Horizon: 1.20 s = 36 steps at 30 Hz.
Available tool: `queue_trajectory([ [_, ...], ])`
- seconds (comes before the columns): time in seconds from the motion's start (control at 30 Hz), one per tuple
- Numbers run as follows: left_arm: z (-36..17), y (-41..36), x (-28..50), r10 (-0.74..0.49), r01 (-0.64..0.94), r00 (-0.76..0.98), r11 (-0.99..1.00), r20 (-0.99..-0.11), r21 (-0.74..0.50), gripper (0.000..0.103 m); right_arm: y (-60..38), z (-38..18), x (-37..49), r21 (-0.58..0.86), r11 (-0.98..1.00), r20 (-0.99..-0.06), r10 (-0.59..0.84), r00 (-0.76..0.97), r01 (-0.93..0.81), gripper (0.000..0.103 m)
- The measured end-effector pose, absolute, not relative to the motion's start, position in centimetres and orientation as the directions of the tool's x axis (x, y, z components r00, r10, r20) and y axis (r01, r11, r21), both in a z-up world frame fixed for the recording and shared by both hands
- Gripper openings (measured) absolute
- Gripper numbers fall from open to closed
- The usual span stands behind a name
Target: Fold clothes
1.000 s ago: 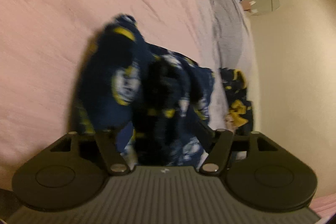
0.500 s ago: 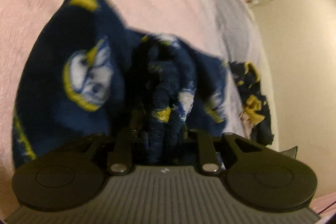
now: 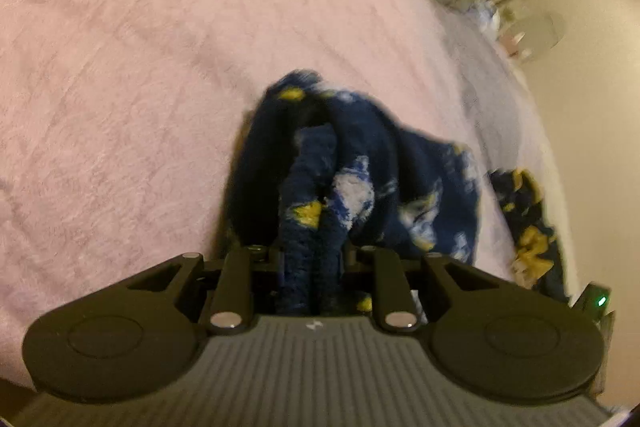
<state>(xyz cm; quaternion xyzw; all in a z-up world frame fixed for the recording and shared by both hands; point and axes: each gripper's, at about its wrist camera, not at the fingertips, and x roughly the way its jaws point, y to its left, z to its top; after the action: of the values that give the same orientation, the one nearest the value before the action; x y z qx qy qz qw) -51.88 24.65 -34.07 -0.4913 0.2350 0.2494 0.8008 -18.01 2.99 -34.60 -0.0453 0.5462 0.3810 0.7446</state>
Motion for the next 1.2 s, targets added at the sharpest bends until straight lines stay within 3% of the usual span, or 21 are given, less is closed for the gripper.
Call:
queue_trajectory([
  [0.1,-32.5,24.2,-52.2,0.194,-0.605,0.782,0.467,-0.593,-0.645,0.018,3.2,-34.4,-18.9,0.332,0.669,-0.837,0.534,0.119,-0.665,0.075],
  [0.23,-36.1,25.3,-51.6,0.082,-0.678,0.699,0.393,-0.710,-0.621,0.021,3.6,-36.4,-19.3,0.331,0.682,-0.855,0.509,0.098,-0.652,0.075],
  [0.4,-31.5,25.3,-52.5,0.141,-0.663,0.713,0.452,-0.687,-0.596,0.024,1.5,-33.5,-19.0,0.327,0.683,-0.828,0.540,0.150,-0.653,0.075],
  [0.5,-30.0,26.1,-53.4,0.130,-0.654,0.726,0.434,-0.675,-0.620,0.038,-0.3,-31.4,-19.7,0.287,0.667,-0.817,0.546,0.188,-0.688,0.075],
  [0.57,-30.2,26.6,-52.9,0.114,-0.638,0.741,0.427,-0.661,-0.641,0.041,-1.5,-31.5,-20.1,0.326,0.673,-0.818,0.553,0.160,-0.664,0.075],
  [0.63,-31.1,27.3,-51.7,0.103,-0.647,0.727,0.434,-0.679,-0.627,0.040,-2.1,-32.6,-20.5,0.355,0.692,-0.831,0.542,0.127,-0.629,0.075],
  [0.67,-32.2,27.8,-50.7,0.102,-0.670,0.696,0.447,-0.710,-0.592,0.028,-2.2,-33.0,-20.6,0.348,0.713,-0.846,0.519,0.123,-0.609,0.075],
  [0.73,-32.2,28.4,-49.9,0.084,-0.716,0.623,0.461,-0.777,-0.524,0.024,-2.7,-33.3,-20.8,0.356,0.742,-0.857,0.502,0.119,-0.568,0.075],
  [0.9,-26.2,28.5,-48.9,0.120,-0.657,0.625,0.614,-0.771,-0.437,0.027,-5.5,-30.9,-20.0,0.410,0.767,-0.816,0.550,0.178,-0.494,0.075],
  [1.0,-23.8,29.2,-47.2,0.121,-0.623,0.614,0.682,-0.780,-0.384,0.036,-7.9,-31.8,-18.0,0.470,0.819,-0.829,0.538,0.155,-0.329,0.075],
  [1.2,-24.4,31.4,-39.9,-0.038,-0.453,0.615,0.801,-0.788,-0.392,0.036,-11.7,-32.7,-17.0,0.551,0.834,-0.818,0.549,0.172,-0.041,0.075],
])
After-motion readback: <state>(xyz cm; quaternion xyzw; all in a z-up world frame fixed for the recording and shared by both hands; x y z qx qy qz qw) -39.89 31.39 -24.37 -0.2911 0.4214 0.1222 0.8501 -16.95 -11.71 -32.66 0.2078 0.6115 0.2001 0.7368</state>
